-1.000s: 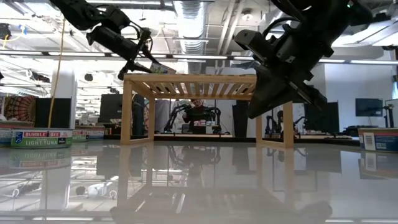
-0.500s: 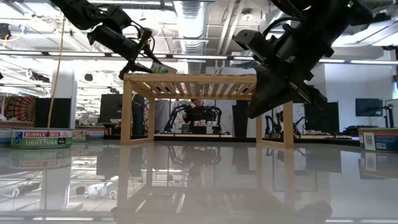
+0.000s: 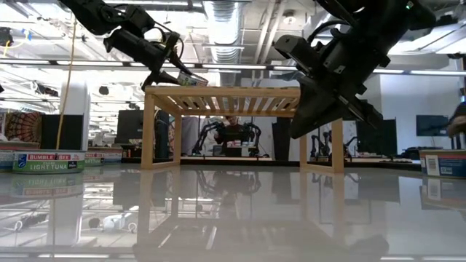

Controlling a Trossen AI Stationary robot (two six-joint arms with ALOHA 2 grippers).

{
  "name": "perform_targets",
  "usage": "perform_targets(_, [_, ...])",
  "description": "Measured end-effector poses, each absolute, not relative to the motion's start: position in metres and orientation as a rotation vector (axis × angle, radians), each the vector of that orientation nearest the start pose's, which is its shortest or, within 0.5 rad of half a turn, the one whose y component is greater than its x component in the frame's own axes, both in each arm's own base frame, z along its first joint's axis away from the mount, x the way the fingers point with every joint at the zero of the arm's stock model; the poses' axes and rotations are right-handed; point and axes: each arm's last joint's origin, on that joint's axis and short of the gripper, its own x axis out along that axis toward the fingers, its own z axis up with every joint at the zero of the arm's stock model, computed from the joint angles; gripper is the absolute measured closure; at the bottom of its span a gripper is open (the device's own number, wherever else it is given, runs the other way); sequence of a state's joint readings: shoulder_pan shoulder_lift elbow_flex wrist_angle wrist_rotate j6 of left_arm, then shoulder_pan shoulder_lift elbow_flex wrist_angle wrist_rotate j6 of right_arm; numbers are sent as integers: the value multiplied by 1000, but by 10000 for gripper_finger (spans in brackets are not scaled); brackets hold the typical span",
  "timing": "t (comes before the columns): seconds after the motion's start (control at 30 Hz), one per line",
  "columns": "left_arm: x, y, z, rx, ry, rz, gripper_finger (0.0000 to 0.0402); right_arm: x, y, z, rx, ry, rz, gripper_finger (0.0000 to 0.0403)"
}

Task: Stack canned seafood by type on shelf
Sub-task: Stack the green tuna can on top of the green tuna can on the shelf

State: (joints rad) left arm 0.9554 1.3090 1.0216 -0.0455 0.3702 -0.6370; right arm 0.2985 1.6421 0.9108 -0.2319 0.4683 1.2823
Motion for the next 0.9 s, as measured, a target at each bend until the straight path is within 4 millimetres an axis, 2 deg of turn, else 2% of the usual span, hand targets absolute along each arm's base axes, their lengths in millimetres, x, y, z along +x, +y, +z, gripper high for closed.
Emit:
perform_targets(0.37, [178,234,318,-626,116,639,240,304,80,171,829,644,-681,372])
perform_targets(0.9, [177,235,316,-848,44,702,239,305,76,170,823,644,-692,372])
